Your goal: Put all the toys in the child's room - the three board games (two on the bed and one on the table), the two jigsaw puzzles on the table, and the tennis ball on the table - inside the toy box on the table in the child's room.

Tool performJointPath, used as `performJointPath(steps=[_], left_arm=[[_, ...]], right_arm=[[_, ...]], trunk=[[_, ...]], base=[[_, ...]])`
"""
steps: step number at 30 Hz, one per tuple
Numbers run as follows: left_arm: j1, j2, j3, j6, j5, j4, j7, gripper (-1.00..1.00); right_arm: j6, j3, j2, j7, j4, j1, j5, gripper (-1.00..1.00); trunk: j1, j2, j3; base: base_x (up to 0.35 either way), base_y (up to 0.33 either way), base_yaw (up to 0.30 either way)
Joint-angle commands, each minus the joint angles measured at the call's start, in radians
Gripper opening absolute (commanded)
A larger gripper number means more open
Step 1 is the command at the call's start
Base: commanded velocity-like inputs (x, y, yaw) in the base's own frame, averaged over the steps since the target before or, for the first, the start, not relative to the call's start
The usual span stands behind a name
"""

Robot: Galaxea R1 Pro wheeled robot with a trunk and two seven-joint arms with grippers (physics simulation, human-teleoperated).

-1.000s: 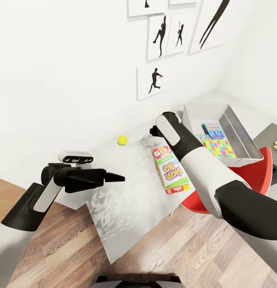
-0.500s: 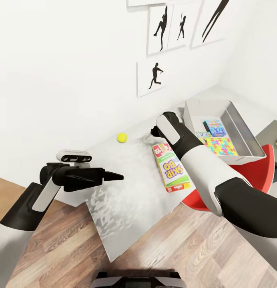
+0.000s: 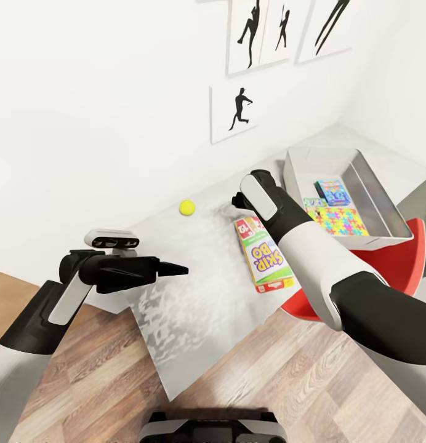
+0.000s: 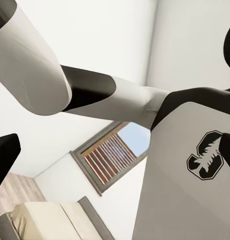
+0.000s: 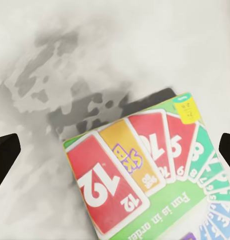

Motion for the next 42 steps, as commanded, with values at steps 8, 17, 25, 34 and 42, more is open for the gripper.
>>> performJointPath(steps=[8, 17, 25, 34, 42], left_arm=[[-0.001, 0.001, -0.002, 0.011, 0.002, 0.0, -0.003, 1.0], [-0.001, 0.001, -0.002, 0.011, 0.001, 0.0, -0.002, 1.0], [-0.001, 0.001, -0.002, 0.011, 0.001, 0.0, -0.001, 1.0], [-0.001, 0.001, -0.002, 0.011, 0.001, 0.0, -0.001, 1.0], [-0.001, 0.001, -0.002, 0.011, 0.001, 0.0, -0.001, 1.0]], right_arm=[[0.001, 0.002, 0.0, -0.01, -0.002, -0.003, -0.006, 1.0], [0.0, 0.004, 0.0, -0.011, -0.001, -0.023, -0.006, 1.0], [0.001, 0.004, 0.0, -0.011, 0.0, -0.04, -0.006, 1.0], [0.003, 0.003, 0.0, -0.012, 0.0, -0.058, -0.006, 1.0], [0.004, 0.005, 0.0, -0.013, 0.0, -0.066, -0.006, 1.0]], trunk=[[0.0, -0.002, -0.015], [0.0, -0.002, -0.029], [0.0, -0.002, -0.043], [0.0, -0.002, -0.057], [0.0, -0.002, -0.071]], base=[[0.0, 0.0, 0.0], [0.0, 0.0, 0.0], [0.0, 0.0, 0.0], [0.0, 0.0, 0.0], [0.0, 0.0, 0.0]])
